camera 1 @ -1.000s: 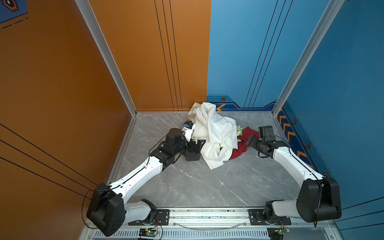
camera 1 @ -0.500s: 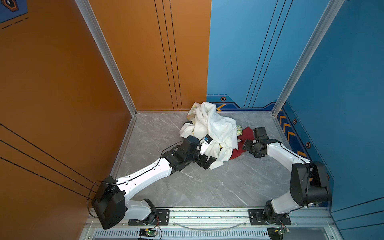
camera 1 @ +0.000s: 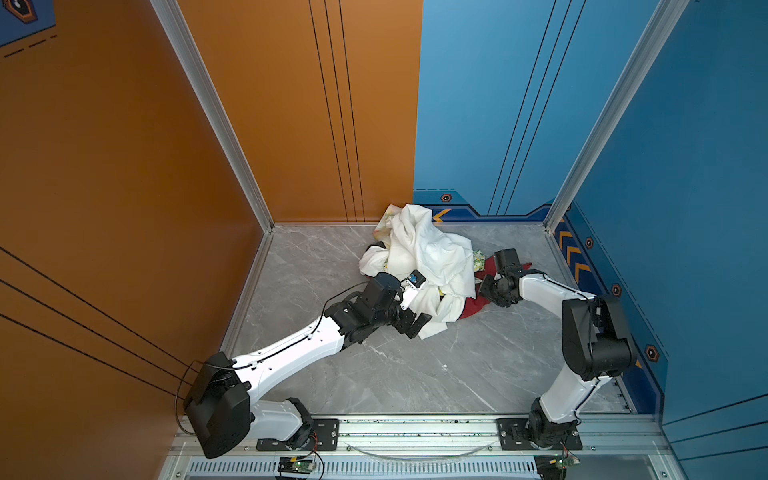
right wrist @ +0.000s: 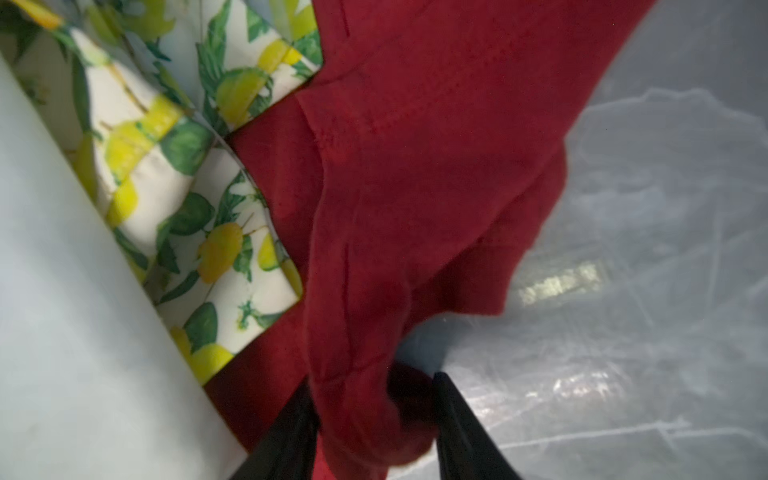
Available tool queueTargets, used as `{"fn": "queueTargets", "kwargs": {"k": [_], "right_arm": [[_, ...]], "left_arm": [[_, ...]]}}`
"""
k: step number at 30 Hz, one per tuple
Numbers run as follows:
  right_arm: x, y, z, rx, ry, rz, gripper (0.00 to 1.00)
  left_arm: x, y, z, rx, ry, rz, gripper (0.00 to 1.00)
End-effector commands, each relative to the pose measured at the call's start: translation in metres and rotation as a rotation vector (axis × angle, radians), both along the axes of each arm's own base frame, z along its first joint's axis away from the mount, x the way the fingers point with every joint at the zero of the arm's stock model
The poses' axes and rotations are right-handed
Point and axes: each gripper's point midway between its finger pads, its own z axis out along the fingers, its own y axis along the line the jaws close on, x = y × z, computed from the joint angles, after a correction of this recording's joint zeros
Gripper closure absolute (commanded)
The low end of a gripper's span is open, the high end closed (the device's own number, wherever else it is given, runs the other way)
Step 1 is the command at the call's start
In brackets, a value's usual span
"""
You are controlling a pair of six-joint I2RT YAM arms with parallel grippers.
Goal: Pick out a specific cloth from the pile
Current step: 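Grasp the red shirt with the right gripper while the left gripper nears the pile, then lift the red shirt high with the right gripper while the left gripper reaches toward it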
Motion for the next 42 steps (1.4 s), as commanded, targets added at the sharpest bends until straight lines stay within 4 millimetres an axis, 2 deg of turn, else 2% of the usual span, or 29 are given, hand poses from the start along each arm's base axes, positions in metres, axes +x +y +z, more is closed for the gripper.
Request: {"fn": "queueTargets", "kwargs": {"k": [1,2,3,7,13,20,28,34,39,42], "right_arm": [[0.011,0.005,0.0,0.017,-0.01,0.002,0.88],[0.013,0.003,0.003,0.013,-0.017,0.0,0.97],[0.015,0.0,0.008,0.007,-0.031,-0.007,1.0],[0.027,-0.026,0.055,-0.044,-0.132,-0.056,1.0],[0.043,-0.056,0.151,-0.11,-0.326,-0.14,1.0],[0.059,-0.073,0.27,-0.125,-0.583,-0.198,1.0],[0.088,-0.047,0.402,-0.093,-0.856,-0.14,1.0],[0.093,-0.029,0.48,-0.08,-1.022,-0.097,1.0],[0.085,-0.022,0.526,-0.058,-1.136,-0.068,1.0],[0.075,-0.014,0.538,-0.038,-1.165,-0.042,1.0]], "left_arm": [[0.005,0.007,0.006,0.015,-0.035,0.026,0.02],[0.006,0.009,0.005,0.019,-0.038,0.031,0.02],[0.007,0.009,0.006,0.017,-0.042,0.036,0.02],[0.008,0.012,0.009,0.01,-0.047,0.045,0.02],[0.013,0.015,0.01,-0.003,-0.041,0.062,0.02],[0.017,0.017,0.005,0.005,-0.029,0.078,0.02],[0.023,0.022,0.002,0.017,-0.03,0.101,0.02],[0.027,0.027,0.003,0.014,-0.033,0.123,0.02],[0.035,0.034,0.003,0.007,-0.026,0.15,0.02],[0.041,0.038,0.006,-0.011,-0.027,0.172,0.02]]}}
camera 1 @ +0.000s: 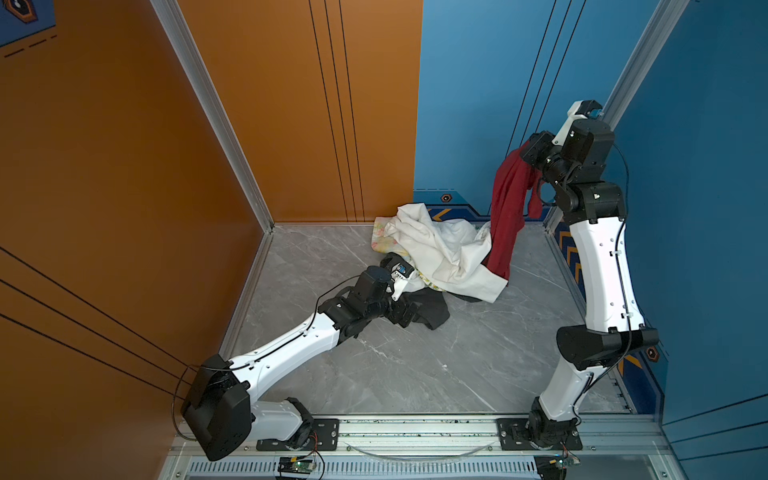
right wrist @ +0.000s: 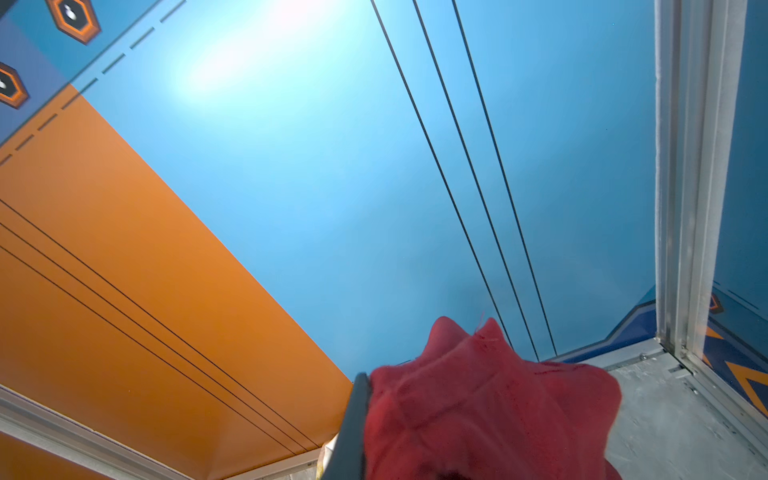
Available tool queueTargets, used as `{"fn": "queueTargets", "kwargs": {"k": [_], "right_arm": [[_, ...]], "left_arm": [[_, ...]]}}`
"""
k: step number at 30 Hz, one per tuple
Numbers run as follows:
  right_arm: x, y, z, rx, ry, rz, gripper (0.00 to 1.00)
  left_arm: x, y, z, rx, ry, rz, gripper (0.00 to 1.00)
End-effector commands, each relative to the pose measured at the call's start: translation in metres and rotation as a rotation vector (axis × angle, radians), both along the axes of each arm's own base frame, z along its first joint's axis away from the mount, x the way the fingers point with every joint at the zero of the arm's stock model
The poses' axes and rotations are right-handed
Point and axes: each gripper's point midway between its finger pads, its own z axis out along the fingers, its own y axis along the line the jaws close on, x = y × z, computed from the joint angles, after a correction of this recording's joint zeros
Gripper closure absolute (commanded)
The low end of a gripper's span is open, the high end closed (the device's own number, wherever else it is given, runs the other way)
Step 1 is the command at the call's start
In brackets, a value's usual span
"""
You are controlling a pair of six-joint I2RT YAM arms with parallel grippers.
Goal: Pick out a specific cloth from the pile
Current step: 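Lift the red shirt high with the right gripper while the left gripper reaches toward it, then grasp the red shirt with the left gripper while the right gripper releases it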
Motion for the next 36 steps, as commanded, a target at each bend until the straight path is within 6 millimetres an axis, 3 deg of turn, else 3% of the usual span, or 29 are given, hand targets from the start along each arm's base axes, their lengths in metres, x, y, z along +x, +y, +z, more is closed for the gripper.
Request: {"fn": "queueTargets", "kwargs": {"k": [1,5,10,14,19,24,25,26,28,30,31,32,36], "right_arm": [[-0.021,0.014,0.033,-0.018,-0.084,0.057,1.0],[-0.035,0.036,0.041,-0.032,-0.105,0.139,1.0],[-0.053,0.066,0.047,-0.042,-0.12,0.23,1.0],[-0.07,0.085,0.058,-0.04,-0.148,0.287,1.0],[-0.085,0.097,0.059,-0.018,-0.151,0.338,1.0],[-0.089,0.093,0.051,-0.006,-0.133,0.332,1.0],[-0.09,0.092,0.048,-0.001,-0.125,0.33,1.0],[-0.089,0.09,0.044,0.009,-0.12,0.327,1.0],[-0.089,0.083,0.04,0.029,-0.123,0.315,1.0],[-0.089,0.073,0.035,0.038,-0.115,0.297,1.0],[-0.088,0.069,0.032,0.042,-0.108,0.291,1.0],[-0.087,0.062,0.028,0.045,-0.099,0.279,1.0],[-0.083,0.043,0.01,0.056,-0.067,0.232,1.0]], "left_arm": [[0.01,0.007,0.002,-0.028,0.003,0.047,0.02],[0.019,0.001,0.018,-0.131,0.0,0.076,0.02],[0.027,-0.04,0.058,-0.215,-0.068,0.038,0.02],[0.043,-0.088,0.089,-0.303,-0.131,-0.011,0.02],[0.09,-0.152,0.114,-0.414,-0.214,-0.003,0.02],[0.132,-0.223,0.128,-0.589,-0.28,-0.021,0.0],[0.138,-0.234,0.129,-0.613,-0.286,-0.026,0.04],[0.143,-0.244,0.133,-0.647,-0.287,-0.038,0.15],[0.145,-0.26,0.136,-0.694,-0.285,-0.073,0.44],[0.14,-0.27,0.141,-0.719,-0.288,-0.113,0.85],[0.139,-0.271,0.142,-0.729,-0.284,-0.116,0.95],[0.138,-0.272,0.143,-0.739,-0.282,-0.124,1.0],[0.132,-0.273,0.149,-0.761,-0.267,-0.148,1.0]]}}
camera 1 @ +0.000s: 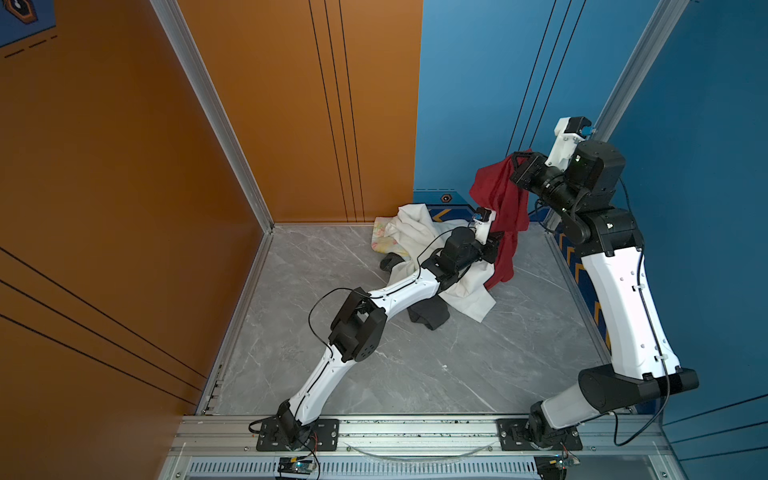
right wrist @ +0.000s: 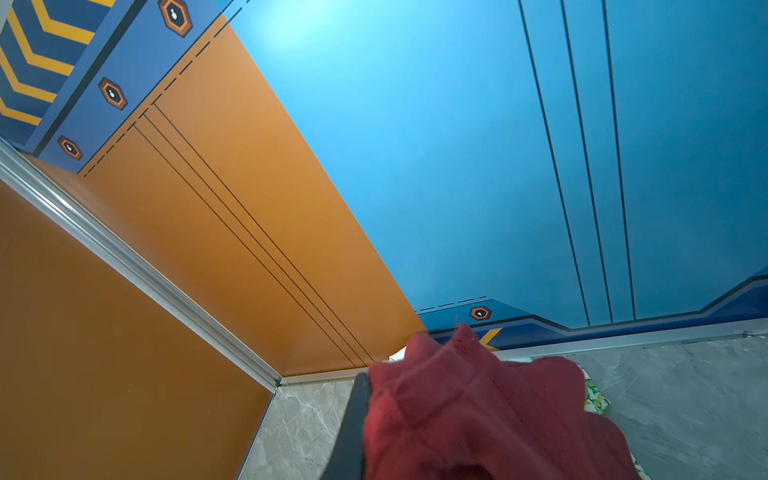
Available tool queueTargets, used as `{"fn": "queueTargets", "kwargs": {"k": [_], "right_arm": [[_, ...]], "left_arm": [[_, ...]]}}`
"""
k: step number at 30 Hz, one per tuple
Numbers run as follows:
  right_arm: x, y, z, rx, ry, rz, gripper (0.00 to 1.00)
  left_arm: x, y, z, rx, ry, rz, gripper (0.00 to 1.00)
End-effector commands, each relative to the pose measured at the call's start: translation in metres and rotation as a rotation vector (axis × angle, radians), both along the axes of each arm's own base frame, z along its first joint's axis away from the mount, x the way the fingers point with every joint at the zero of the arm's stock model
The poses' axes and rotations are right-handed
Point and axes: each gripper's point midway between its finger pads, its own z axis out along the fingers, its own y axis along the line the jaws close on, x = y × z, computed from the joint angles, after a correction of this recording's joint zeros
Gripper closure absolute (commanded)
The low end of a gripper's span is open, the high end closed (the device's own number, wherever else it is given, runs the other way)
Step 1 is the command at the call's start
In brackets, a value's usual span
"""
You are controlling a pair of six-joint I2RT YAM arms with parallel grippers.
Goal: Pick out a specific cloth from the pile
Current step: 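Grasp the red shirt with the left gripper while the right gripper releases it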
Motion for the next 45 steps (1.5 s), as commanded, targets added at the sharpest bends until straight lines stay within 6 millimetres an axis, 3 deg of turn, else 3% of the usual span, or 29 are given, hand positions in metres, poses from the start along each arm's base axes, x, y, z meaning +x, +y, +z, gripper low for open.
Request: {"fn": "queueTargets", "kwargs": {"k": [1,8,13,18,19,20,22,26,29,33,39,45], "right_arm": [[-0.015,-0.013,0.018,0.041,-0.071,-0.013,1.0],[0.009,-0.052,-0.052,0.004,0.082,-0.113,1.0],[0.023,-0.079,-0.125,-0.041,0.237,-0.201,1.0],[0.028,-0.085,-0.194,-0.055,0.359,-0.224,1.0],[0.027,-0.086,-0.204,-0.054,0.375,-0.23,0.92],[0.026,-0.087,-0.214,-0.051,0.389,-0.233,0.71],[0.022,-0.087,-0.226,-0.039,0.397,-0.236,0.41],[0.0,-0.094,-0.235,-0.03,0.348,-0.309,0.17],[-0.018,-0.105,-0.239,-0.03,0.312,-0.374,0.11],[-0.024,-0.104,-0.244,-0.037,0.29,-0.37,0.06],[-0.021,-0.09,-0.248,-0.035,0.242,-0.308,0.04],[-0.022,-0.065,-0.251,-0.103,0.226,-0.253,0.04]], "left_arm": [[-0.016,-0.001,0.058,-0.124,-0.067,-0.053,1.0],[-0.034,-0.001,0.096,-0.207,-0.063,-0.113,1.0],[-0.046,0.001,0.131,-0.295,-0.044,-0.164,1.0],[-0.054,0.007,0.161,-0.334,-0.036,-0.191,1.0],[-0.056,0.008,0.168,-0.341,-0.032,-0.196,1.0],[-0.057,0.01,0.175,-0.35,-0.031,-0.197,1.0],[-0.06,0.013,0.189,-0.359,-0.033,-0.201,1.0],[-0.072,0.017,0.218,-0.4,-0.062,-0.229,1.0],[-0.077,0.02,0.233,-0.411,-0.08,-0.227,1.0],[-0.081,0.028,0.247,-0.413,-0.108,-0.211,1.0],[-0.084,0.051,0.271,-0.387,-0.167,-0.18,1.0],[-0.072,0.094,0.287,-0.31,-0.2,-0.099,1.0]]}}
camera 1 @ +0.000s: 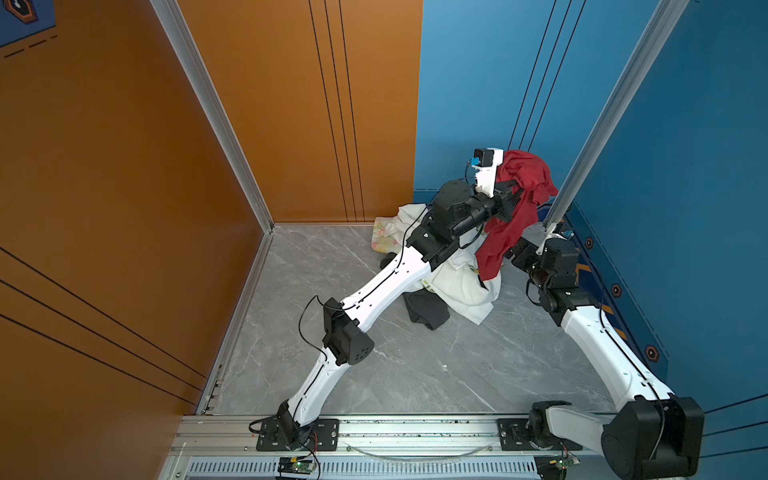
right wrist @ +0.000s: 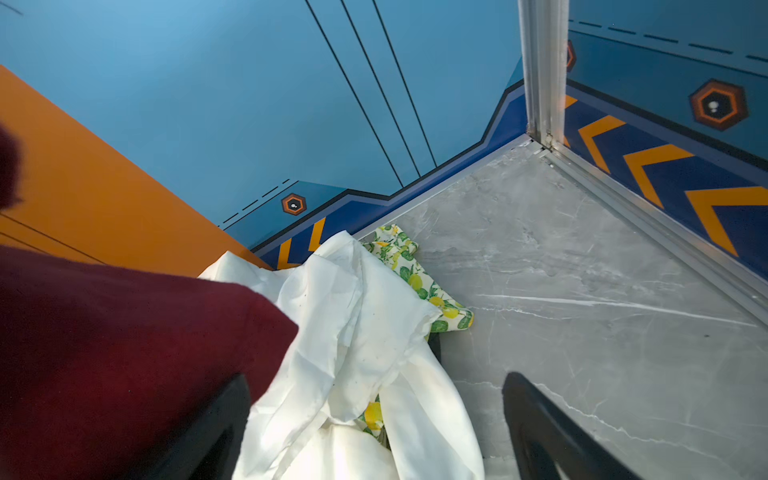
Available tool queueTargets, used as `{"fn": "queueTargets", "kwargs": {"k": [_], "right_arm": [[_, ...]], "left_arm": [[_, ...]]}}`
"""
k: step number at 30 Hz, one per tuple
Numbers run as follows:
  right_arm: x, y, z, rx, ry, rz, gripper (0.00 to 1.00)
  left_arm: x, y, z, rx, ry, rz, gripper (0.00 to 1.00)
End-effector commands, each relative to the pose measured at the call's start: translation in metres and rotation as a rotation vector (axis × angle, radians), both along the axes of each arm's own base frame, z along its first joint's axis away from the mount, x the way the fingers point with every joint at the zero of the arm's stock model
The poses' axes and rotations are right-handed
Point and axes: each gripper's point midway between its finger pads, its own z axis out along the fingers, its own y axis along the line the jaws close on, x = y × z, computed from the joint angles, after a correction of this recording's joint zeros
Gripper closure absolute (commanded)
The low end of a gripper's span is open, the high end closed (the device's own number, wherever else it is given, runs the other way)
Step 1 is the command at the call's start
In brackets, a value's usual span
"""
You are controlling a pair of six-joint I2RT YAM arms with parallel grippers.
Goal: Pick out a specific cloth from the pile
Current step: 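Grasp the red shirt with the left gripper while the right gripper releases it, then carry the red shirt to the clear corner with the left gripper while the right withdraws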
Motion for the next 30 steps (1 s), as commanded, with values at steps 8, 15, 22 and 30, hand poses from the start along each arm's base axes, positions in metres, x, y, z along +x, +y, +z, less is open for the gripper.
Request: {"fn": "queueTargets", "kwargs": {"k": [8,15,22,30], "right_arm": [[-0.009,0.062,0.024,-0.097,-0.155,0.183,0.03],[-0.015,0.102,0.054,-0.044,-0.308,0.299,0.03],[-0.016,0.14,0.064,-0.038,-0.342,0.389,0.03],[-0.018,0.177,0.051,-0.082,-0.325,0.511,0.03]], "left_arm": [[0.014,0.127,0.049,0.082,-0.086,0.193,1.0],[0.034,0.22,-0.003,0.165,-0.005,0.368,1.0],[0.042,0.366,-0.054,0.127,0.117,0.675,1.0],[0.039,0.493,-0.111,0.142,0.234,1.023,1.0]]}}
